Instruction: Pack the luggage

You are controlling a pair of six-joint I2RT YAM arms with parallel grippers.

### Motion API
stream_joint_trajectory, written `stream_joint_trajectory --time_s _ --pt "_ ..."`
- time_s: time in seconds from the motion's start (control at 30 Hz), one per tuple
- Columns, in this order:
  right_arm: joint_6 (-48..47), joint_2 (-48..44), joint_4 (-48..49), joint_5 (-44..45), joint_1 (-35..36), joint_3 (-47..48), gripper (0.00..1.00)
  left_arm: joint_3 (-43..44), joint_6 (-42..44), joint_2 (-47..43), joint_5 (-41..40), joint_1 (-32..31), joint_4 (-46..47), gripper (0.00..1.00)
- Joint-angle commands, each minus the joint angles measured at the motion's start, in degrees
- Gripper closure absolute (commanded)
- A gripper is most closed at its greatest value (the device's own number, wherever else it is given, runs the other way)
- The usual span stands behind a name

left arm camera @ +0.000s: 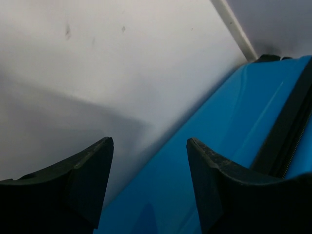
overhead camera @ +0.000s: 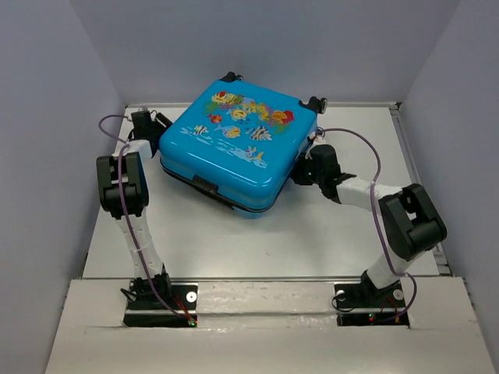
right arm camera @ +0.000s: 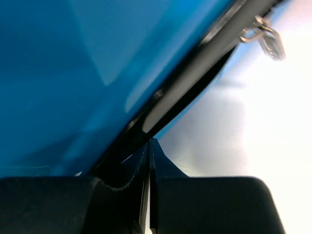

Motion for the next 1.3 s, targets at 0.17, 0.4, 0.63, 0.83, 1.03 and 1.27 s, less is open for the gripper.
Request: stream_joint_trajectory --time_s 0.17,0.4,0.63,0.83,1.03,1.27 --pt "-5.57 -2.23 1.87 -8.09 -0.45 7.90 0.92 -27.89 -6.40 -17.74 -2.71 -2.17 14.06 0.27" --pt "-5.84 -10.56 -7.18 -2.11 -0.45 3.78 0.68 -16.93 -1.92 -27.93 -8.49 0.29 0.36 0.08" --pt "-5.74 -18.04 -9.65 -5.45 -0.45 -4.12 0.69 -10.65 4.85 -40.31 -9.83 4.33 -9.77 0.01" --pt "-5.05 -24.29 -10.09 -10.10 -0.45 -9.67 0.93 -29.18 8.18 -59.47 -2.56 2.76 -8.19 0.24" --pt "-5.13 -30.87 -15.72 -7.56 1.66 -14.51 0.91 -48.53 13.72 -79.07 3.08 1.52 -15.82 0.61" --pt "-4.95 -29.31 -5.19 -16.41 1.66 -18.12 0.66 -53.73 2.32 -90.69 -0.68 -19.28 -17.68 0.67"
